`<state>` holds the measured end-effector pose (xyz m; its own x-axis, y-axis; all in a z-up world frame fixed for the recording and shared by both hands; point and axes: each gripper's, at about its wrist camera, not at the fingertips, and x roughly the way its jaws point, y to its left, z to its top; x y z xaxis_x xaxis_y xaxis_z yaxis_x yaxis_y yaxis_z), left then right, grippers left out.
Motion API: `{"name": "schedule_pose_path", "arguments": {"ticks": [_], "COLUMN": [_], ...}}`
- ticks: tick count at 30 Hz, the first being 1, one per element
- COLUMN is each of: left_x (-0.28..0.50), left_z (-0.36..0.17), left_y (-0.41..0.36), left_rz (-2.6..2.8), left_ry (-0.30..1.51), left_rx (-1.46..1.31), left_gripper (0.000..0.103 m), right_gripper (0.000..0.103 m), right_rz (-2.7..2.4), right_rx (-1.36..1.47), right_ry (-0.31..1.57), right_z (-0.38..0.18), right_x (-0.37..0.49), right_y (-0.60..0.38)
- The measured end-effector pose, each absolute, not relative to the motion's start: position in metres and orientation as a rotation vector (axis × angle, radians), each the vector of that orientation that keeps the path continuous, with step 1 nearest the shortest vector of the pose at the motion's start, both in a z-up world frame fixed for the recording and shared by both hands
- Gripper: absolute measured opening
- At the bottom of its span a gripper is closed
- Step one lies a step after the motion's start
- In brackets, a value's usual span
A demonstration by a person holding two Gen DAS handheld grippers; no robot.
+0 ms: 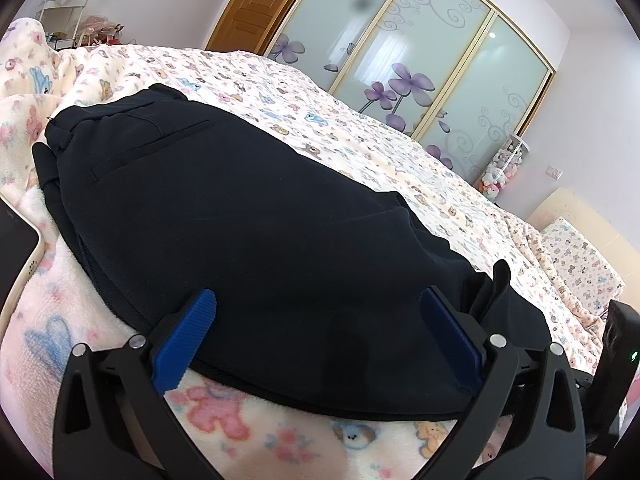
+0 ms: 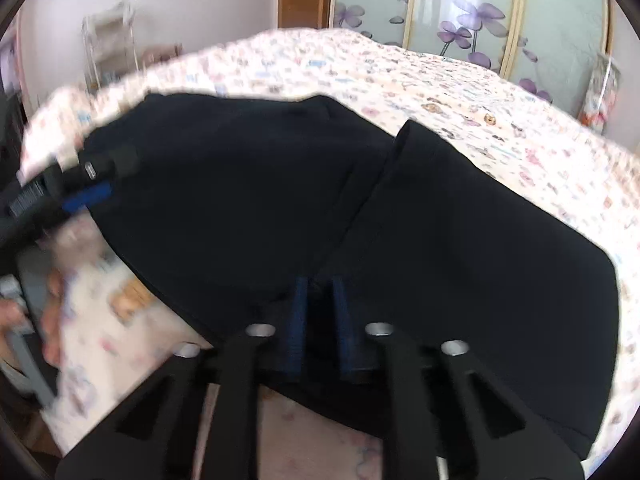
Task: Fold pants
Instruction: 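Grasp the trouser fabric near the new fold with the right tool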
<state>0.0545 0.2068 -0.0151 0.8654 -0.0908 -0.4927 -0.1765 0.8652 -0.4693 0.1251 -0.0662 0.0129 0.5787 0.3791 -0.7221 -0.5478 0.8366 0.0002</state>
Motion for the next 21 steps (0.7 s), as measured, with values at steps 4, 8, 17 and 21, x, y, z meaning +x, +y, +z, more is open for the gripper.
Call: {"name": "schedule_pose_path", "arguments": {"ticks": [4,8,17,21], "left_x": [0.055,0.055,0.056,0.056], "left_z": [-0.015,-0.015,-0.016,-0.016], "left_y": [0.207,0.207,0.209,0.208], "left_rz": [0.047,0.046,0.036,0.033], "left_ry": [0.529,0.529,0.519,0.517], "left_rx": [-0.529,-0.529,-0.541,-0.542], "left_gripper": [0.101,0.101,0.101,0.101], "right_gripper": [0.010,0.000,0.012,0.013], "right_rz": [0.587,0.628,0.611,0.569], "right_rx": [-0.100,-0.138,-0.012,-0.027], "right_ry": [0.772,0.758,0.729,0.873], "right_z": [0.027,0.033,0.037,0.005], "right_x": [0.127,0.118,0.119,0.135], "right_y": [-0.074,-0.056,-0.084,-0.082]}}
